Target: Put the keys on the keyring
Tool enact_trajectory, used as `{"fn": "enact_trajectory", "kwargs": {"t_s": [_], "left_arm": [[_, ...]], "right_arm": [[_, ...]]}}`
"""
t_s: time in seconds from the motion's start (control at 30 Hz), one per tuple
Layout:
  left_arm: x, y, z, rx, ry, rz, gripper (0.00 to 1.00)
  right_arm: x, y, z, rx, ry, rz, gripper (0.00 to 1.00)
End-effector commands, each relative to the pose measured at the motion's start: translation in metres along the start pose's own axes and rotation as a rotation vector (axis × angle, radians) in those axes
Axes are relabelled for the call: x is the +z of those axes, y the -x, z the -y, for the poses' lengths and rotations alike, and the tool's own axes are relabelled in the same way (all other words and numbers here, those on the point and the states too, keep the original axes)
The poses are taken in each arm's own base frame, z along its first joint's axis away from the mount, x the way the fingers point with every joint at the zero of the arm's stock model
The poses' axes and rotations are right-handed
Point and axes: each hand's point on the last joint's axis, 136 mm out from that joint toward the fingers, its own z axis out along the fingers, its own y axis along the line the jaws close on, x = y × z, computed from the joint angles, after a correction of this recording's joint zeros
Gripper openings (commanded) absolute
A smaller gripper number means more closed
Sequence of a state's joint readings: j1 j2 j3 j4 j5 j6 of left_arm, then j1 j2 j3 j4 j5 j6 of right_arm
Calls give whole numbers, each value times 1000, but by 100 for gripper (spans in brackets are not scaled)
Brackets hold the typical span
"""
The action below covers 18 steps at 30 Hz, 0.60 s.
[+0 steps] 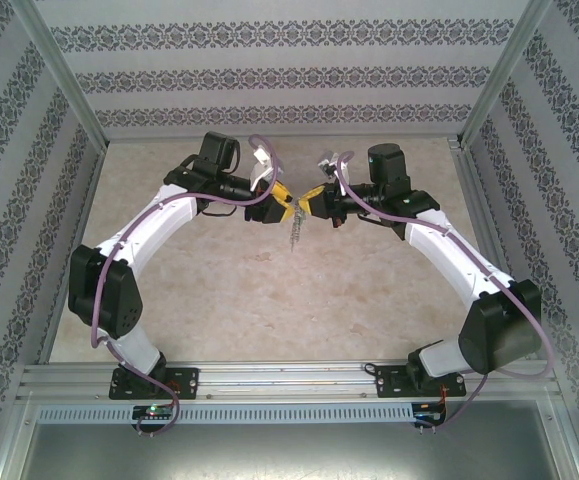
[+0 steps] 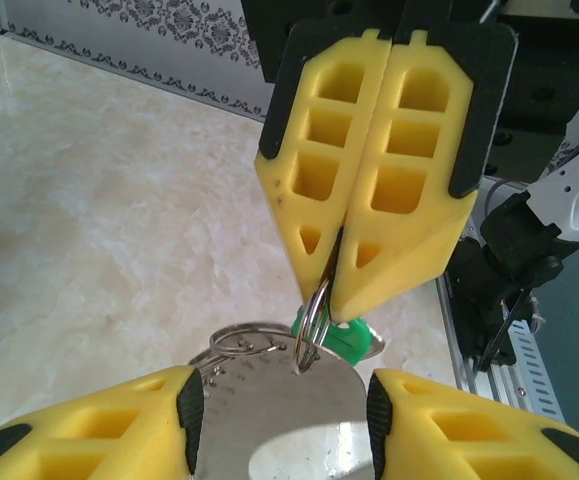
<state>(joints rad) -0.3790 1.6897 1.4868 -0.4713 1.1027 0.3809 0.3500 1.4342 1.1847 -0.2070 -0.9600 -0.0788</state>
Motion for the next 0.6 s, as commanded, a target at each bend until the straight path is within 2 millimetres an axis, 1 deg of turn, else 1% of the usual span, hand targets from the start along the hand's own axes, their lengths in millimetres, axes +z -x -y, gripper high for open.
{"fn": "enact_trajectory", "kwargs": {"t_s": [0.0, 0.23, 0.4, 0.5, 0.57], "left_arm": [[1, 16, 8, 26, -48, 40, 48], [2, 19, 7, 14, -66, 55, 44], [3, 21, 10, 5, -91, 68, 33], [3, 23, 10, 8, -94, 79, 33], [3, 24, 10, 12, -92, 86, 36]], "right_arm": [[4, 3, -12, -27, 57, 7, 0], [7, 1, -14, -26, 69, 1, 0], [8, 1, -15, -26, 71, 0, 0], [8, 0, -14, -25, 71, -1, 0], [9, -1, -14, -25, 69, -4, 0]]}}
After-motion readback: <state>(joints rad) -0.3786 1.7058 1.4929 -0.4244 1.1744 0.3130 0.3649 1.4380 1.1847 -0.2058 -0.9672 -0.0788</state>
